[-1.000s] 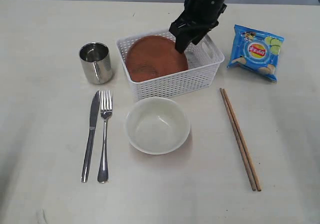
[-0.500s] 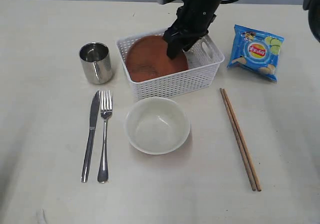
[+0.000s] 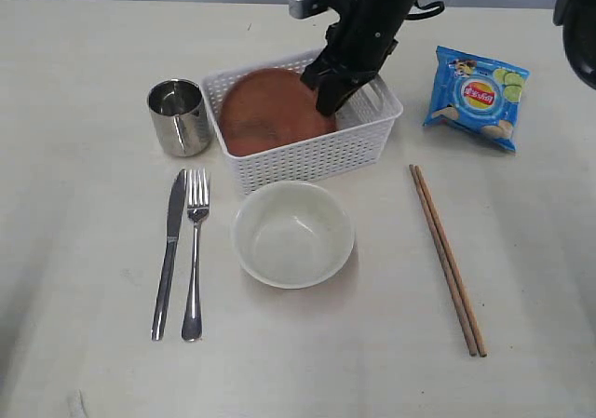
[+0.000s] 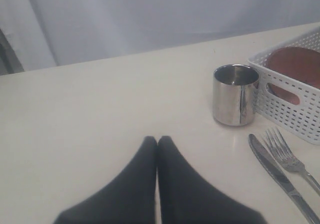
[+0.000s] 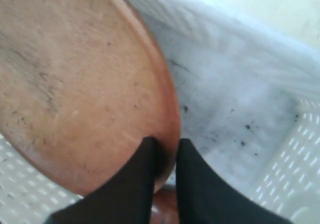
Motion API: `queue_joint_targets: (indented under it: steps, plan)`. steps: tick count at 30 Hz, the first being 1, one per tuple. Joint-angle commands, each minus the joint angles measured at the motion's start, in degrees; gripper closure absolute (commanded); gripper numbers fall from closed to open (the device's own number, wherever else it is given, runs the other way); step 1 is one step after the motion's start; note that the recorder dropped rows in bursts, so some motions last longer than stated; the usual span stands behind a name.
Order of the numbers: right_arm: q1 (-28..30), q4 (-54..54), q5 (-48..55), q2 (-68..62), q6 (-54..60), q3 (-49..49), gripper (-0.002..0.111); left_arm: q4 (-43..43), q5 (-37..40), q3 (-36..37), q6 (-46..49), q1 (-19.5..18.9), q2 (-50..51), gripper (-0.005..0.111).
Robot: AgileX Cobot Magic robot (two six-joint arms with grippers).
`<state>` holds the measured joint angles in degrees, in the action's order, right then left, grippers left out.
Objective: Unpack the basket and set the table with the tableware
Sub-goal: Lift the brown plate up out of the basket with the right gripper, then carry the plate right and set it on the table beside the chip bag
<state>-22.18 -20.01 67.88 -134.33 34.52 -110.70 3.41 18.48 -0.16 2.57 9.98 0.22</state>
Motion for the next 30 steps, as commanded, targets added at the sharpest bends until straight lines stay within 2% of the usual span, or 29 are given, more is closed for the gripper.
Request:
queue_joint_targets:
  steps: [1,18,23,25,30]
  plan:
    - [-0.1,0.7,-0.2,1.8,1.3,0.2,0.108,-0.5,0.0,0.2,0.0,-0.1,-0.2,0.107]
    - [0.0,7.2,-0.6,16.1,-1.8,0.2,0.109,-0.5,0.0,0.2,0.0,-0.1,-0.2,0.107]
    - [0.3,16.6,-1.2,19.0,-10.0,0.2,0.109,-0.5,0.0,0.2,0.0,-0.1,-0.2,0.107]
    - [1.4,20.0,-0.7,19.7,-13.6,0.2,0.109,-0.5,0.0,0.2,0.0,-0.1,-0.2,0.107]
    - [7.5,20.0,2.0,22.0,-17.7,0.3,0.109,-0.5,0.0,0.2,0.0,-0.1,-0.2,0.107]
